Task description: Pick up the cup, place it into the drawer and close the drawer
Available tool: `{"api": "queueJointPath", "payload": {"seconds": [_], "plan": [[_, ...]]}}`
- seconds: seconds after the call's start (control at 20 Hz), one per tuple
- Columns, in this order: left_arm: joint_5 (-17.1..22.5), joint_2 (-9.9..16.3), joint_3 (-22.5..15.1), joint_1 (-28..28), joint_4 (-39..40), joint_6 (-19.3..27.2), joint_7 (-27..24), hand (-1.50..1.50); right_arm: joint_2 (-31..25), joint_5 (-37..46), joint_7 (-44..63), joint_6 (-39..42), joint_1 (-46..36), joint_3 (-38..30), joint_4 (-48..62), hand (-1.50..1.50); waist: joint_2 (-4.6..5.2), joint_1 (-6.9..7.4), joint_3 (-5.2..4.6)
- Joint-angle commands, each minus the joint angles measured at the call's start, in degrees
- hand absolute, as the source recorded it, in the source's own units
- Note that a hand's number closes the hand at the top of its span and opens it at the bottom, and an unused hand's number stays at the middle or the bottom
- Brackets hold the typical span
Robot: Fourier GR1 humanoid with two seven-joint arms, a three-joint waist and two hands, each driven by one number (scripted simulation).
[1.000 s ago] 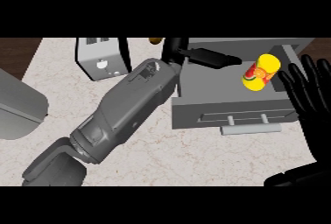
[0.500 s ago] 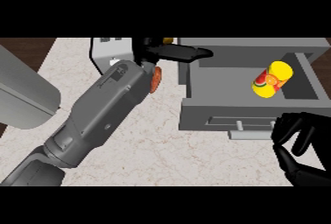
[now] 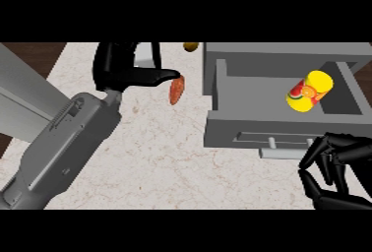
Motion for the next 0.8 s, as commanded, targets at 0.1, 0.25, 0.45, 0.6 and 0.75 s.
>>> {"api": "queueJointPath", "payload": {"seconds": [0.1, 0.25, 0.45, 0.6, 0.75], "plan": [[0.34, 6.60, 2.15, 15.16, -13.45, -2.44, 0.82, -1.50, 1.24, 8.63, -2.53, -1.51, -2.03, 2.75, 6.55, 1.50, 0.33, -0.35, 0.01], [0.25, 7.46, 1.52, 21.71, -20.51, -2.76, 0.79, -1.50, -0.31, 13.84, -2.04, -1.58, -4.37, 4.81, 6.21, 1.50, 0.28, -0.18, -0.01], [2.13, 10.77, 5.34, 21.45, -18.88, -5.13, 2.08, -1.50, -5.83, 27.01, -12.20, -1.06, -5.17, 8.68, 12.10, 1.50, 0.54, 0.03, 0.05], [0.80, 11.01, 4.62, 28.85, -20.82, -9.32, -2.50, -1.50, -4.33, 36.03, -14.69, -6.20, -5.90, 13.54, 17.51, 1.50, 0.61, 0.12, 0.02], [1.40, 12.40, 7.56, 33.51, -22.58, -11.66, -3.41, -1.50, -5.59, 39.08, -19.13, -8.15, -5.79, 13.29, 23.61, 1.50, 0.56, -0.55, 0.03]]}}
